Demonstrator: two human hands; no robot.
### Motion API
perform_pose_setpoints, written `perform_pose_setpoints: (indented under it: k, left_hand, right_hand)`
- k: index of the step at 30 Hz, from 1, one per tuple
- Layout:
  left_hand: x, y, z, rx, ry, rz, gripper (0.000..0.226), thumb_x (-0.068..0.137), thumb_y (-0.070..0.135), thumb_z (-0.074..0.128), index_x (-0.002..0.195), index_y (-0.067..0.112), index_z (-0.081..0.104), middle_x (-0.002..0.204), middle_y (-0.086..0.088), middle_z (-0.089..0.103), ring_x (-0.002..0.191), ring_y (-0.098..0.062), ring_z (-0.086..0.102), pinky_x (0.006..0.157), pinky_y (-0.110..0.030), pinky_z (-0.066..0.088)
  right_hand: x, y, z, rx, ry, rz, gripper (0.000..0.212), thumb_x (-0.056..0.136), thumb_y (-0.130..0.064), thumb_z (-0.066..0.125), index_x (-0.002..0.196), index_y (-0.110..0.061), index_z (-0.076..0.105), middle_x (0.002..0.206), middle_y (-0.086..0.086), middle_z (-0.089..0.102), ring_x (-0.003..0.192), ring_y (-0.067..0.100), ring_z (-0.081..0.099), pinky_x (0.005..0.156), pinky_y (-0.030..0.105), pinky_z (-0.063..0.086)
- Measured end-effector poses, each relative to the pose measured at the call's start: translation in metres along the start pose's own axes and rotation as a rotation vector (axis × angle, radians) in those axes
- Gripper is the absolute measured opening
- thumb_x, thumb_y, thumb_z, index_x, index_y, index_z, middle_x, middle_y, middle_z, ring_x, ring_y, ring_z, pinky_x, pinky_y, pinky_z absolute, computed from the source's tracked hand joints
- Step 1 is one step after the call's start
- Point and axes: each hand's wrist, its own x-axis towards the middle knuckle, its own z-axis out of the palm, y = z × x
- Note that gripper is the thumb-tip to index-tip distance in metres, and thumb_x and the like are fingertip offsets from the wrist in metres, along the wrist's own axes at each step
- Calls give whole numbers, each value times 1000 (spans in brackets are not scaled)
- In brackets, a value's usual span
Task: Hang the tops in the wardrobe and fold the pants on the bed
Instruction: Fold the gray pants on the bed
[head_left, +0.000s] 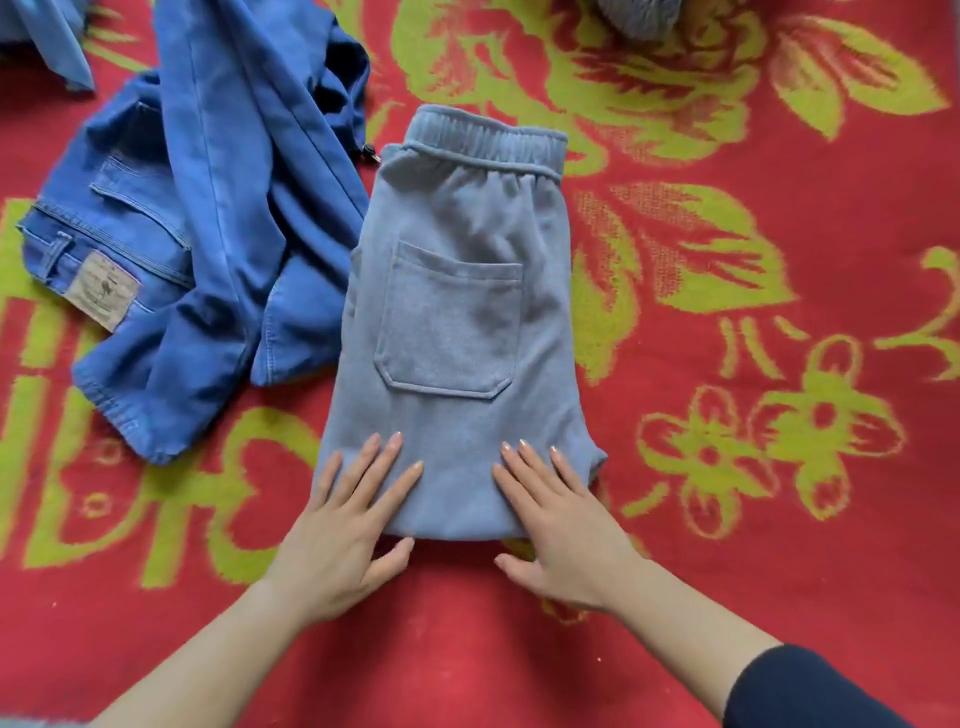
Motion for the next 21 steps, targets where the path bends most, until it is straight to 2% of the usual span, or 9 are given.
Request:
perform_pose_setpoints:
  k: [3,6,9,12,13,15,17,19,21]
  left_hand:
    - [1,-7,0,109,-18,64,85,64,37,61,144,16,40,154,-16,27,142,-32,25,115,-45,17]
    - [14,-4,-8,235,49,97,68,68,9,44,135,7,52,142,-25,43,130,-39,44,105,-47,41]
    - [25,4,-15,297,86,97,58,75,3,28,122,3,63,127,-28,56,114,-39,60,87,-43,54]
    - [32,8,-29,174,-8,10,57,80,0,38,134,12,52,143,-20,44,126,-30,51,95,-35,48]
    - [35,5,-36,112,-91,-27,59,80,1,42,136,20,47,147,-13,41,129,-27,48,96,-34,45]
    - [40,2,-53,74,-182,-55,58,77,7,46,130,31,49,135,-4,54,119,-27,55,87,-37,48]
    - [39,4,-70,45,-232,-23,52,72,11,47,118,35,56,113,1,65,105,-27,60,74,-34,47]
    - [29,11,-77,0,-336,-7,36,69,11,47,99,27,60,89,4,64,92,-26,61,64,-29,40]
    - [11,22,-73,-64,-488,-7,18,68,9,47,78,23,53,69,5,55,76,-23,57,58,-28,37]
  right_hand:
    - [-6,-7,9,-178,-38,-14,86,67,-47,68,139,-4,48,146,20,42,136,33,40,110,47,36]
    - [4,-6,6,-283,72,-6,50,79,-19,44,122,-7,66,128,17,61,119,28,59,96,36,51]
    - [14,-6,-8,-180,54,26,45,85,-13,45,127,-10,60,135,17,56,123,28,56,100,34,46]
    - [21,4,-32,212,-84,161,46,90,-15,47,135,-23,52,139,8,54,127,24,50,103,34,40]
    - [21,8,-42,279,-102,199,44,88,-15,47,129,-26,58,129,7,62,120,25,56,97,33,44]
    - [19,12,-59,360,-133,224,31,83,-11,48,103,-25,69,93,4,71,91,24,63,72,25,50]
    - [11,13,-69,434,-183,247,18,77,-8,48,75,-17,64,58,-4,61,59,14,57,47,16,40]
    - [-2,7,-70,472,-247,282,21,78,-9,49,60,-17,58,46,-8,53,45,2,49,38,12,34]
    - [-19,-2,-60,485,-340,291,28,79,-11,51,53,-19,54,49,-10,50,47,2,45,39,13,33]
